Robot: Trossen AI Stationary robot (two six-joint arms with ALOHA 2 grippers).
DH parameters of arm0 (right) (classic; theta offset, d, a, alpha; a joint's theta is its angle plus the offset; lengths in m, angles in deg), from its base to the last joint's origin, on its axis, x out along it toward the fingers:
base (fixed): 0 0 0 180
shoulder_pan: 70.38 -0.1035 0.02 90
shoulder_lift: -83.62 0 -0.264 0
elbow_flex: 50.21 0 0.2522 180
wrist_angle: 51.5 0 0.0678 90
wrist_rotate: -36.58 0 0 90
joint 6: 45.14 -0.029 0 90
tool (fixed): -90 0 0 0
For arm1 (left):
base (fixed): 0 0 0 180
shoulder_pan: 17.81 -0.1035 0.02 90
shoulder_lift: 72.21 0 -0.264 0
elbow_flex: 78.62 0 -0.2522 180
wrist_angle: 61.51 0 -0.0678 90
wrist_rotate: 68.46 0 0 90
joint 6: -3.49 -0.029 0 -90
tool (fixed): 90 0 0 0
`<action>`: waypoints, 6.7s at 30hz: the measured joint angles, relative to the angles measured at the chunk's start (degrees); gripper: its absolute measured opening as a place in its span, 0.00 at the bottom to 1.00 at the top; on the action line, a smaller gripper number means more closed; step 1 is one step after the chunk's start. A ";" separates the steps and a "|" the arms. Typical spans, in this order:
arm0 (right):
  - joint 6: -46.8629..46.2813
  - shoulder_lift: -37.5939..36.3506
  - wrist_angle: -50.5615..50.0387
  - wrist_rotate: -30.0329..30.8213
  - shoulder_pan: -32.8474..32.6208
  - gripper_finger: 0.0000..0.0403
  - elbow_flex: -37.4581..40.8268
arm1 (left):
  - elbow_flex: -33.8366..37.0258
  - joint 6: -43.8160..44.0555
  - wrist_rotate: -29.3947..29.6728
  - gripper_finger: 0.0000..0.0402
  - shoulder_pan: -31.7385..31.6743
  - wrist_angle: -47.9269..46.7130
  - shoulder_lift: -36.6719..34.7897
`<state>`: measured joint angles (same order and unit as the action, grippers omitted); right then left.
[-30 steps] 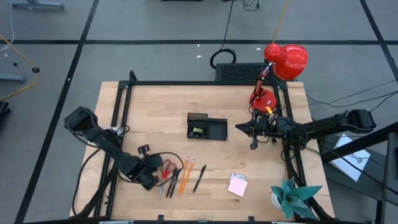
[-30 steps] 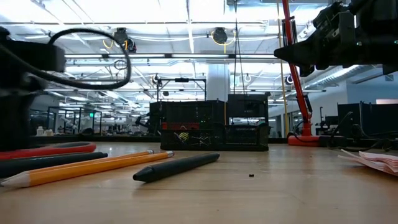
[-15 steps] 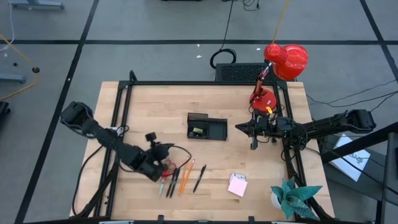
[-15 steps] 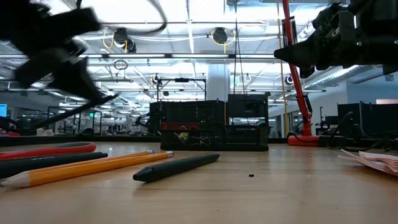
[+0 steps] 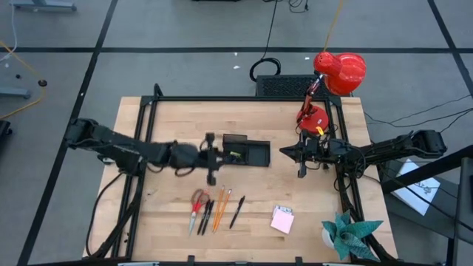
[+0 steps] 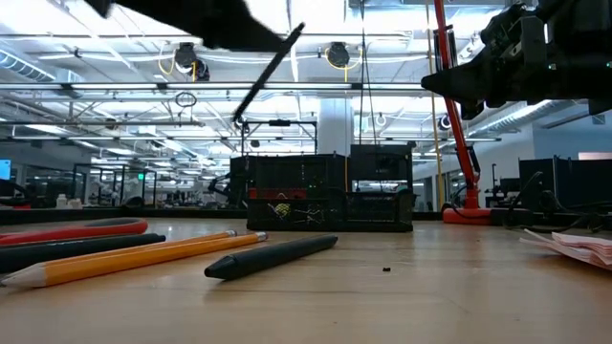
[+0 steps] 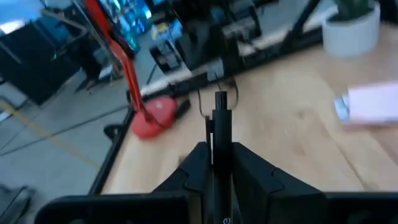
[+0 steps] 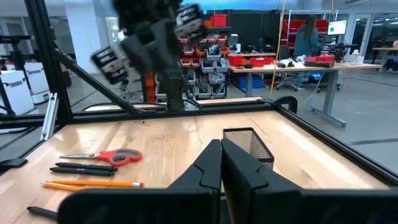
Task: Pick and place office supplies into organizer
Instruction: Put the black pen into the desk organizer, then put the red scissors into the desk organizer
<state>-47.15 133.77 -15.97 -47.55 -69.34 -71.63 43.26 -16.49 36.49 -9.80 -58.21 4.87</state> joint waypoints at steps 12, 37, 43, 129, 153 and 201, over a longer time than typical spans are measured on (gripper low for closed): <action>1.17 -0.01 0.21 0.00 0.00 0.00 0.00 | -0.02 3.24 -26.93 0.12 -19.01 15.29 5.19; 2.63 -0.02 0.11 0.04 0.04 0.00 0.00 | -4.02 5.07 -27.60 0.12 -24.15 11.34 20.45; 1.80 0.00 0.11 0.04 0.04 0.00 0.00 | -4.07 6.86 -26.43 0.12 -24.59 12.11 22.38; -0.54 0.00 -0.03 0.04 0.04 0.00 0.02 | 6.32 37.68 -13.42 0.44 11.07 -30.20 11.38; -0.36 0.00 -0.13 0.04 0.04 0.00 0.02 | 5.31 28.10 -10.59 0.09 12.59 -29.08 12.58; 1.84 -0.02 -1.97 0.26 0.04 0.00 0.04 | -30.62 -35.57 12.22 0.08 -14.99 -18.28 15.20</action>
<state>-45.30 133.75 -17.94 -47.29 -69.30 -71.58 12.64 -52.06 48.71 -24.79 -76.49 20.07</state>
